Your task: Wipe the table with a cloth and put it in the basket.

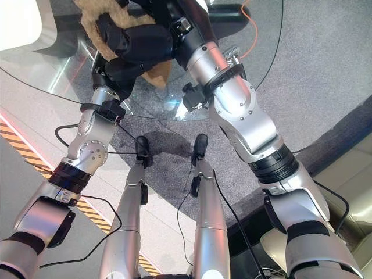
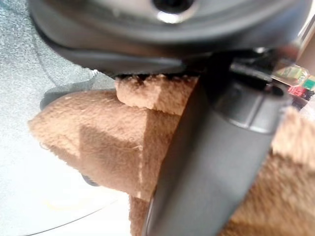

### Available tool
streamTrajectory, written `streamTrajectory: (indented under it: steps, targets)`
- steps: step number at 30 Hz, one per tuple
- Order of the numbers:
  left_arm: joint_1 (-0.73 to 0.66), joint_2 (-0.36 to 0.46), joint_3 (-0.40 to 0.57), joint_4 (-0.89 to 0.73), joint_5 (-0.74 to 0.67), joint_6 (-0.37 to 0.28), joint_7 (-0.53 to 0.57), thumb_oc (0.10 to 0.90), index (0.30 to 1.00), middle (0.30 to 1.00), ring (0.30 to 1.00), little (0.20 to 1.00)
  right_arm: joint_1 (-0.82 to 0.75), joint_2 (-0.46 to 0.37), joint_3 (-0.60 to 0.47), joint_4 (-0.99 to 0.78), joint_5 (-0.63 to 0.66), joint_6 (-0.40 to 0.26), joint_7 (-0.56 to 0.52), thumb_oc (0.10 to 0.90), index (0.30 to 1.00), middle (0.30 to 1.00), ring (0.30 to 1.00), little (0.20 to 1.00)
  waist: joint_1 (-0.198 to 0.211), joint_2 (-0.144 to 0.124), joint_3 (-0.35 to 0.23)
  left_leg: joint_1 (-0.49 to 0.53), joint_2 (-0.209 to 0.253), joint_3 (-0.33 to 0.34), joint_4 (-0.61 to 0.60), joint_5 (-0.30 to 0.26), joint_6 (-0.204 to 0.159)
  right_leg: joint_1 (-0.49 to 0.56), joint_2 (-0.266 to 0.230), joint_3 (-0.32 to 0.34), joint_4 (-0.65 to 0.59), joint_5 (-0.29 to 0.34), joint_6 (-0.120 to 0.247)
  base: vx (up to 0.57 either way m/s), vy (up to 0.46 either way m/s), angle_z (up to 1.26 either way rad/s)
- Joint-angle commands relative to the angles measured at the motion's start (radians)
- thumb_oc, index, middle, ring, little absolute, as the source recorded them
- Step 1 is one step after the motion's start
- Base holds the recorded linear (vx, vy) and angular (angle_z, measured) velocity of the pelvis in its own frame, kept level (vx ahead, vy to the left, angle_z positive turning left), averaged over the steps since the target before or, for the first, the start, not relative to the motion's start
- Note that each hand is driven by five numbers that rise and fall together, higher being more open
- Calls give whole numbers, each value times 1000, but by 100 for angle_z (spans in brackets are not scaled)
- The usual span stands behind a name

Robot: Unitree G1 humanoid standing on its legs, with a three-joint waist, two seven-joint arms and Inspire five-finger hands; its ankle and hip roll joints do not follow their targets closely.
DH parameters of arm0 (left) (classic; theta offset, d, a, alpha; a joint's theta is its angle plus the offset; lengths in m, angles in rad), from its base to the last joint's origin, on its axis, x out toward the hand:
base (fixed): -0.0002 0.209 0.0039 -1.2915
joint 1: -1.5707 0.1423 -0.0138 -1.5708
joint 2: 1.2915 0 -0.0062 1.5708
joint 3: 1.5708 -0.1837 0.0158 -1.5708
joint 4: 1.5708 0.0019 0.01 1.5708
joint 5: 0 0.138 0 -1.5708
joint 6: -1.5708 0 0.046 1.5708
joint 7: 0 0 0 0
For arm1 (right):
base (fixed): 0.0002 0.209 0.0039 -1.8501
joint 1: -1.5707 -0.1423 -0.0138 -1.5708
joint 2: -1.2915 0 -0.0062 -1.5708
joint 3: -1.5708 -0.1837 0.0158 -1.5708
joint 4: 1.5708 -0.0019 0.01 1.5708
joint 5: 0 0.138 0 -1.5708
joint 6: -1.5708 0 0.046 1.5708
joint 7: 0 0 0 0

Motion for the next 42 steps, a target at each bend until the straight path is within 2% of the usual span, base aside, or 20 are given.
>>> streamTrajectory:
  steps: [1,17,28,42]
  targets:
    - [-62,-19,53,-142,7,-91,-79,100,300,300,300,200,-149,15,-54,-157,-12,-123,-6,800,900,900,900,900,3,13,-25,17,2,68,55,-25,49,92,42,44,-53,21,41,0,0,0]
    - [-74,0,62,-119,0,-88,-88,100,300,300,300,200,-177,-29,-70,-130,-30,-147,-63,800,900,900,900,900,2,5,-25,16,5,67,62,-31,49,91,44,44,-46,18,39,0,0,0]
    - [-84,22,78,-105,-23,-101,-95,100,300,300,300,200,-188,-73,-110,-87,-47,-158,-187,800,900,900,900,900,-4,3,-25,10,10,68,67,-38,47,85,47,49,-42,16,39,0,0,0]
    - [-109,46,116,-94,-118,-167,-160,100,300,300,300,200,-160,-145,-197,37,5,-231,-355,800,900,900,900,900,-15,-4,-25,8,19,70,72,-53,43,85,54,58,-36,6,39,0,0,0]
